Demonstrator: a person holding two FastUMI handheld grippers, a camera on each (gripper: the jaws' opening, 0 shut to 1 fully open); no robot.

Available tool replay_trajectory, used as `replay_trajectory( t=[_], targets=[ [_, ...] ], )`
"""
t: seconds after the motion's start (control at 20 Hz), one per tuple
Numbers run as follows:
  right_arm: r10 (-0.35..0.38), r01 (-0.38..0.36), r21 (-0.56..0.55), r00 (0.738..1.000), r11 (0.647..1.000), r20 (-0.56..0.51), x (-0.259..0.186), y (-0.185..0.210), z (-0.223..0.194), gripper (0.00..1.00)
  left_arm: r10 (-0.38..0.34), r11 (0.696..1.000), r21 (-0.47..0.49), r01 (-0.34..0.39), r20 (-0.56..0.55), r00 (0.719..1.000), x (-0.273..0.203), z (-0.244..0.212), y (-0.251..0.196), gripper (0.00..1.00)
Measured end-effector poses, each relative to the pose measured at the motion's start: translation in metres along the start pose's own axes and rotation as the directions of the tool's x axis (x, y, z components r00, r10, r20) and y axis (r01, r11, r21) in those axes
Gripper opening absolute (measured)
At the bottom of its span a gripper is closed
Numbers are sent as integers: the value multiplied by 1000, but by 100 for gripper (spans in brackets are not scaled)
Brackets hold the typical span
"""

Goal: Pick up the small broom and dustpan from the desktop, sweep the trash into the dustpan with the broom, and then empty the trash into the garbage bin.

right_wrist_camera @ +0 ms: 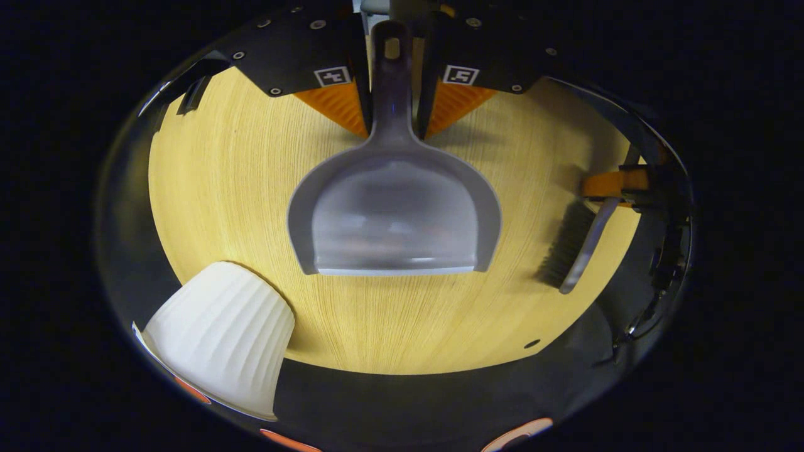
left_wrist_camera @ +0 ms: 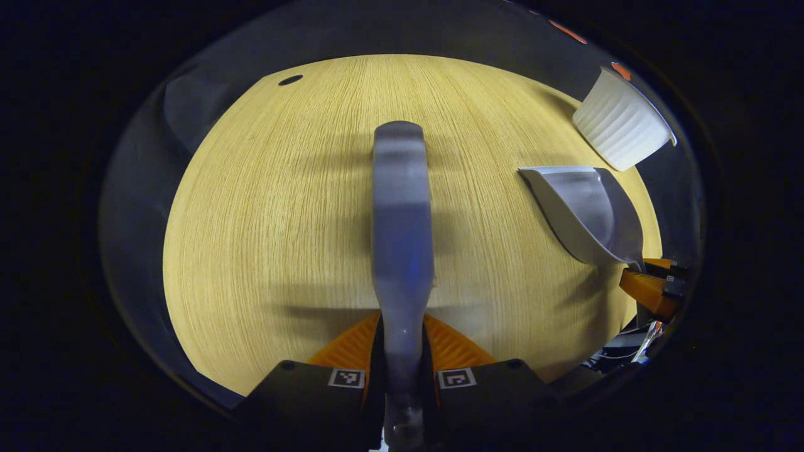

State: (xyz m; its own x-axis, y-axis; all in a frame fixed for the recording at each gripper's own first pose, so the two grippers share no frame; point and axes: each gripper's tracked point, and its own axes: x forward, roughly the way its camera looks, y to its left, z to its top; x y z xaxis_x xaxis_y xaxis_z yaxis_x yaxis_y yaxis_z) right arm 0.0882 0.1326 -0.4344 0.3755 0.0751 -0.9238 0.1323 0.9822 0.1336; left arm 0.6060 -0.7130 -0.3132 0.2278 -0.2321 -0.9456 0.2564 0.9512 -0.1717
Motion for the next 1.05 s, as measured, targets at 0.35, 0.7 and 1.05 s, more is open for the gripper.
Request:
replay_trajectory(
  t=[0.35,0.7,1.05],
  targets=[
    [16,-9,-35,982,999,187,-54,-7,49,79,-9,998,56,3,117,993,-54,35,-1,100],
    [-39,71,-50,877,996,479,-125,-28,127,98,18,995,75,-62,483,876,-140,96,-29,99],
    [-42,109,-50,704,993,709,-195,-29,182,98,40,993,32,-116,823,567,-246,172,-37,100]
  ],
)
